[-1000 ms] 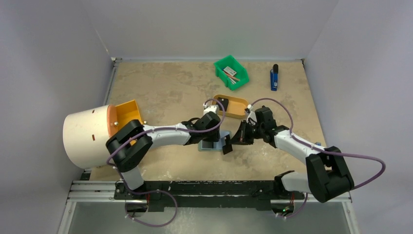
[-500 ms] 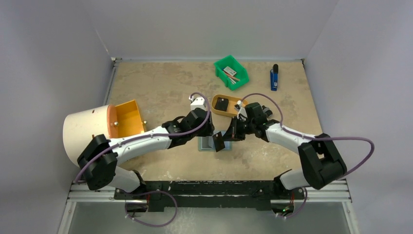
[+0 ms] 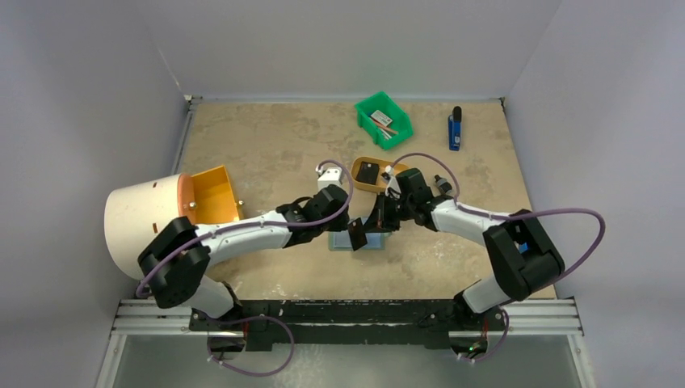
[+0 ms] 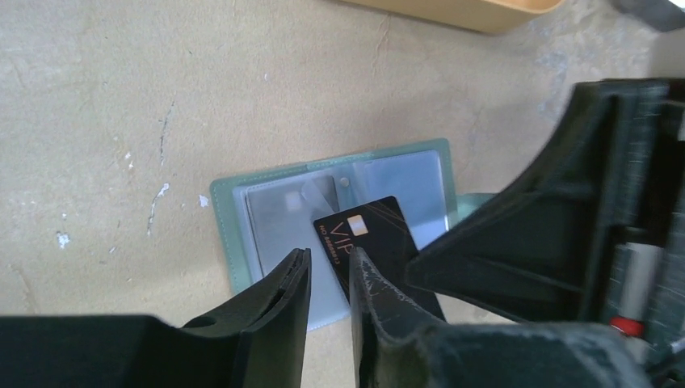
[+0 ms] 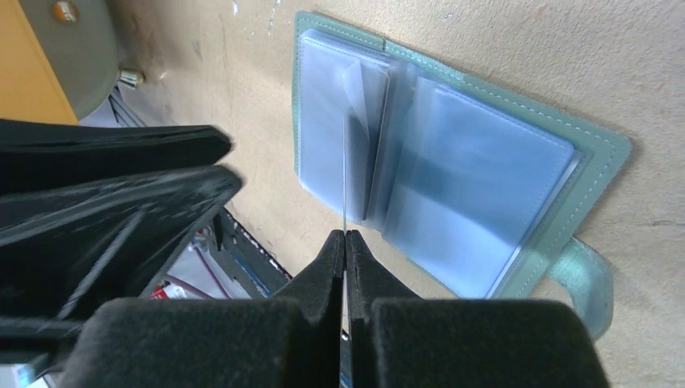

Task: Put the credit cards into the card holder
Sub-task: Turn over the card slot in the card holder, then insert the credit card into the card holder.

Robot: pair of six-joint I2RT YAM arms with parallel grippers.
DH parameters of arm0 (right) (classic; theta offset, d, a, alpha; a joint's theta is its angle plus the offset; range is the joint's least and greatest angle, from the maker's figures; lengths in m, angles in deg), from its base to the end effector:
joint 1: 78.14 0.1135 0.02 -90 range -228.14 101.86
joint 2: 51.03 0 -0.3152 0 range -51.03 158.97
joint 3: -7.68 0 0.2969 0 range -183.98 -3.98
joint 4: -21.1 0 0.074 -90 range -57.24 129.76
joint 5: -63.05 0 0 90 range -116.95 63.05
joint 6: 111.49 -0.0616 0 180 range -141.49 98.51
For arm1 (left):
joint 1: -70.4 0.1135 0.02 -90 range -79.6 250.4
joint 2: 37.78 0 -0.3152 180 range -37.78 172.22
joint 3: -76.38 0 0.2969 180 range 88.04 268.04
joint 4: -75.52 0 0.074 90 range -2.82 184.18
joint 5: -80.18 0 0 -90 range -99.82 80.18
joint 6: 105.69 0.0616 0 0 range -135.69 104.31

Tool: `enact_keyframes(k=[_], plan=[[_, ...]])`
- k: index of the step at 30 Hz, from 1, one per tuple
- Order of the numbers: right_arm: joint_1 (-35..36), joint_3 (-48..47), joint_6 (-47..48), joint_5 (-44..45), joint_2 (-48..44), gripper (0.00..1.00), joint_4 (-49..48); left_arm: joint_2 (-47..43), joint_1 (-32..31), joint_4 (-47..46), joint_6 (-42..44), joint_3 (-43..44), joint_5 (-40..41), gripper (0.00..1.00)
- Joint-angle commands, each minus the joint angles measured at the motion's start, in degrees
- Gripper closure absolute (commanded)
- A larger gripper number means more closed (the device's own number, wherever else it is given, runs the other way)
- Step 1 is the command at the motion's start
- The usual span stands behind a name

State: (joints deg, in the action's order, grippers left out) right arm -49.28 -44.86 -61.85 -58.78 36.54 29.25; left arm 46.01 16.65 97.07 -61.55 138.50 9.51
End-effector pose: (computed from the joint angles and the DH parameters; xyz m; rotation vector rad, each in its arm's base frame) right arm 0.2837 0.1935 0.1715 -0.0567 2.5237 1.2040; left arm 0.2282 -0.2767 0.2267 -0.0109 2.3274 -0.5117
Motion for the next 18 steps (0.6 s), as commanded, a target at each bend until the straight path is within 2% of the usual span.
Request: enact_keyframes(k=[1, 6, 8, 13, 18], plan=[[0.2, -1.1, 0.4, 2.1, -4.5, 1.0, 1.7, 3.6, 0.0, -5.4, 1.1, 0.1, -0.7, 0.79], [0.2, -0.1, 0.8, 5.3, -9.6, 1.0, 8.6, 6.6, 0.0, -4.7, 0.8, 1.1, 0.8, 0.94], [0.1, 0.9, 0.0, 9.4, -12.0, 1.0, 9.3, 7.3, 0.1, -4.2, 0.4, 0.9, 1.7, 0.99], [-0.6, 4.5, -3.9, 11.5, -14.2, 1.0, 4.0, 8.1, 0.1, -2.7, -0.4, -0.1, 3.9, 1.0], [-0.6, 5.3, -5.7, 6.9, -8.8, 1.0, -2.4, 8.5, 0.1, -2.2, -0.8, -0.7, 4.6, 1.0]])
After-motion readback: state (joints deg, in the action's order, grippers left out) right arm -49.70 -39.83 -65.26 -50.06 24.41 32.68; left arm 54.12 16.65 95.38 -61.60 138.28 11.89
